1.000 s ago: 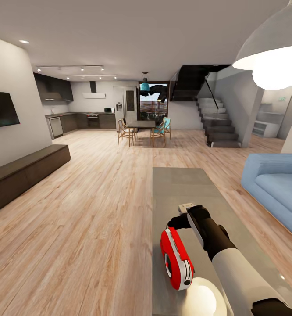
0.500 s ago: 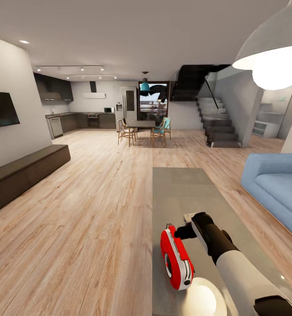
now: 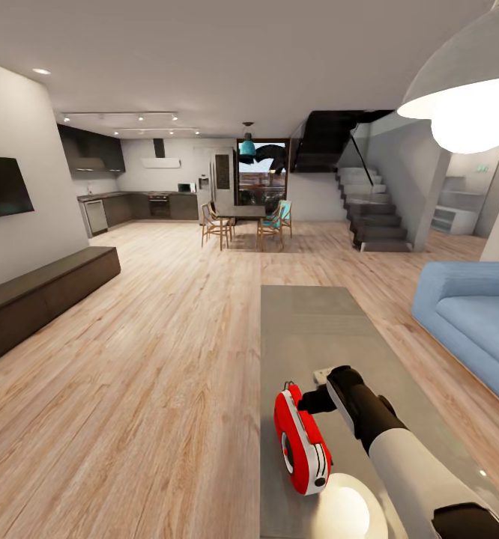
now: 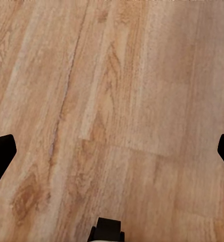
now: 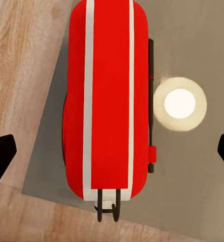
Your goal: Turn on the radio receiver that's on the table in the living room.
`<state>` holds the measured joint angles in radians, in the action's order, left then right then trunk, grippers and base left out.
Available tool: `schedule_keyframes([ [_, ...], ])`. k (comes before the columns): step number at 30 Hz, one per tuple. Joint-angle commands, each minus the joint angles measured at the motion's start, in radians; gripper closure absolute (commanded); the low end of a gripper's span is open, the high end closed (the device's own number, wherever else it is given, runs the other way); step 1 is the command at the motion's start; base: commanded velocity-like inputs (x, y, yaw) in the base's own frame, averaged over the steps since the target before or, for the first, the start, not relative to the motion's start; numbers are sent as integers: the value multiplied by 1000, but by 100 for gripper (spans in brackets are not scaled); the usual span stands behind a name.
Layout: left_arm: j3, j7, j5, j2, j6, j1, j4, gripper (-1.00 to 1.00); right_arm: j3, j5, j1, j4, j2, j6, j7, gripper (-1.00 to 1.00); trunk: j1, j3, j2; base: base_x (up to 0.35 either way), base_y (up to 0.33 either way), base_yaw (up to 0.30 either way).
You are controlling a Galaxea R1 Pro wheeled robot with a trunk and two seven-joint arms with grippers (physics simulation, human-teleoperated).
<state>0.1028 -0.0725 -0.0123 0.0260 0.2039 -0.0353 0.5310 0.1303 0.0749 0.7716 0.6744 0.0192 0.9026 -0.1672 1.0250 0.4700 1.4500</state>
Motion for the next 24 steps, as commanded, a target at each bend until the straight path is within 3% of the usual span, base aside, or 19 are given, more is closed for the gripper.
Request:
schedule_keyframes([
  [1,0,0,0,0,0,0,0,-100,0,0,0,-1,0,0,-1,-100,0,0,0,0,0,0],
  [8,0,0,-1,2,0,0,1,-100,0,0,0,-3,1,-6,-6,-100,0,0,0,0,0,0],
  [24,0,0,-2,3,3,0,1,-100,-1,3,0,-6,1,-7,-9,-100,61,50,112,0,0,0],
])
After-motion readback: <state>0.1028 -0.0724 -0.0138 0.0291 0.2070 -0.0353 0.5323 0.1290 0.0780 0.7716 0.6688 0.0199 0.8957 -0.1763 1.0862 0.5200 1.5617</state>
